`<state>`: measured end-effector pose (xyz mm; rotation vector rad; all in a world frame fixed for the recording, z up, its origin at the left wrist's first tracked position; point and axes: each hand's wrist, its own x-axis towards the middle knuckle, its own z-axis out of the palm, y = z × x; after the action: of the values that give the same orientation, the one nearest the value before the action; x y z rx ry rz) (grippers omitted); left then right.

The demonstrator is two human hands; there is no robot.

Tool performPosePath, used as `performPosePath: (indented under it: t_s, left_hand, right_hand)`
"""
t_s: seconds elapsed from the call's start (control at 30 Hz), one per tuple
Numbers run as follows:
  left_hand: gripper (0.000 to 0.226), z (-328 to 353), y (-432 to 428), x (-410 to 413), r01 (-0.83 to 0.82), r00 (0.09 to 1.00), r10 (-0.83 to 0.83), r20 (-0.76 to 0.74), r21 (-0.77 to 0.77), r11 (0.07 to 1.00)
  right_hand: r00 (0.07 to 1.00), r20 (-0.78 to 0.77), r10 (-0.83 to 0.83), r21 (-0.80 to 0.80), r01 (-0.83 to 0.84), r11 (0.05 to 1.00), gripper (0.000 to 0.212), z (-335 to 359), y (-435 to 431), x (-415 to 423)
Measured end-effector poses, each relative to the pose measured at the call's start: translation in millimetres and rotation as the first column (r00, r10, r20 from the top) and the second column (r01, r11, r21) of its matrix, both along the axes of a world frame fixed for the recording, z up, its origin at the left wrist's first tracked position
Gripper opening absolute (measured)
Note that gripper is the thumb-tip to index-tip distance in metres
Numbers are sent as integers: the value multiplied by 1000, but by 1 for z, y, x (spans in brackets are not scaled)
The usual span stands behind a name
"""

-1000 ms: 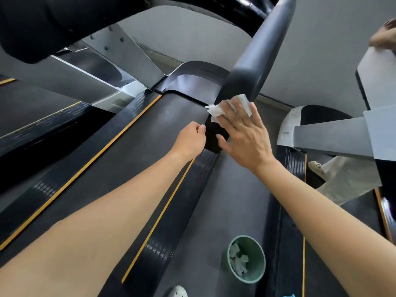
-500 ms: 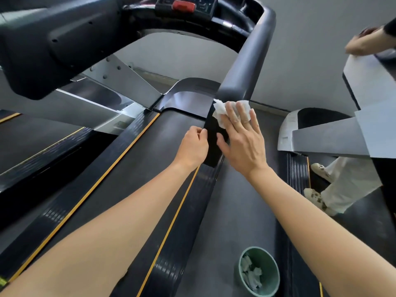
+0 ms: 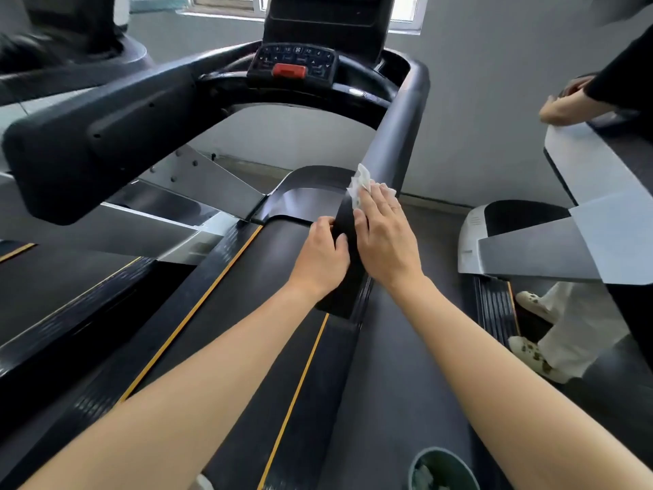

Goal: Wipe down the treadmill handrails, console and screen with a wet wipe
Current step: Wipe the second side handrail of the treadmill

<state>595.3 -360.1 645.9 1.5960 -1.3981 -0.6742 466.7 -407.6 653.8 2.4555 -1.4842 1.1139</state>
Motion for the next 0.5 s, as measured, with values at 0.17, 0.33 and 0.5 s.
performPosePath:
  t_s: [0.17,0.33,0.5]
  left_hand:
    - [37,2,-3,-4,-4,999,2,-51,-35,999]
    - [53,3,-13,-4,-16,999,17,35,-30,999]
    - [53,1,-15,4,25,993,-21,112,-40,999]
  right_hand:
    - [994,69,81,6,-82,997,52,-13,13,3]
    - [993,91,73,99,-82,992,47,5,-12,-10]
    - [961,275,26,229,-92,969,45,20,-30,-2]
